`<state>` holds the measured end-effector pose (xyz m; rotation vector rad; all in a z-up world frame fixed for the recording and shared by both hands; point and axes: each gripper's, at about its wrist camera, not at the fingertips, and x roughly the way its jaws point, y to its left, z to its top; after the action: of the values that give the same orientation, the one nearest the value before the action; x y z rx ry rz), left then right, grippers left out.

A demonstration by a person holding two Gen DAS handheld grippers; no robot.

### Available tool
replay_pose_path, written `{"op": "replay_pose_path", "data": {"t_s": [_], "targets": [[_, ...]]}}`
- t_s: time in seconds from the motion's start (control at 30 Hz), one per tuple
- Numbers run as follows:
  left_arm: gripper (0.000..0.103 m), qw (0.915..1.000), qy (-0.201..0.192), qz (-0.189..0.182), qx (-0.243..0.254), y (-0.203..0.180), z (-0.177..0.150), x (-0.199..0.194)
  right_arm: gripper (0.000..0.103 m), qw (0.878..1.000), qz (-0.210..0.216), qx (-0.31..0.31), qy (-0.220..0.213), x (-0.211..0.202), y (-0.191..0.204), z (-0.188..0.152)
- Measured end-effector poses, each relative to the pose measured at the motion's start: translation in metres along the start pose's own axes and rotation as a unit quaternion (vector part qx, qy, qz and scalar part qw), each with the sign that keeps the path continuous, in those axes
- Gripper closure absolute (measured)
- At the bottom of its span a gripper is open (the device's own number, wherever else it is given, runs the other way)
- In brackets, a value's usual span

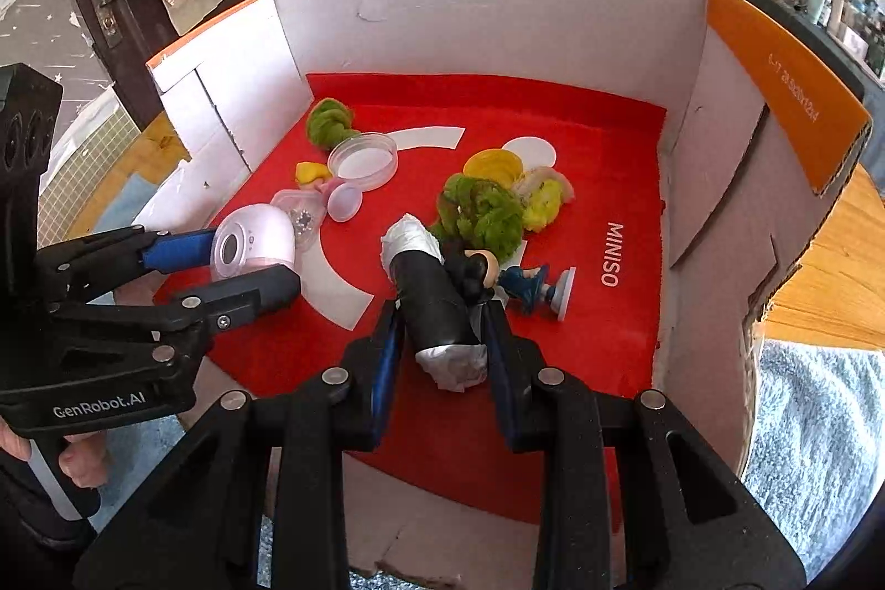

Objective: Organize objects
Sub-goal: 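Carry the pink container in the left gripper into the box while the right gripper carries the figure, then lower and release the pink container with the left gripper while the right gripper releases the figure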

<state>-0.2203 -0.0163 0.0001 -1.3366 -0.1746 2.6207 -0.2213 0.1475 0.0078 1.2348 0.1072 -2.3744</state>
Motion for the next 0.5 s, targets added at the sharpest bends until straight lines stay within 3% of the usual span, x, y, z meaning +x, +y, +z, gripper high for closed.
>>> {"op": "replay_pose_path", "data": {"t_s": [0.5], "targets": [[0.046,1.0000,-0.003,0.009,0.001,0.0007,0.0033,0.0072,0.075,1.000,-0.011,0.005,-0.006,0.0033,-0.0024,0.0037]]}}
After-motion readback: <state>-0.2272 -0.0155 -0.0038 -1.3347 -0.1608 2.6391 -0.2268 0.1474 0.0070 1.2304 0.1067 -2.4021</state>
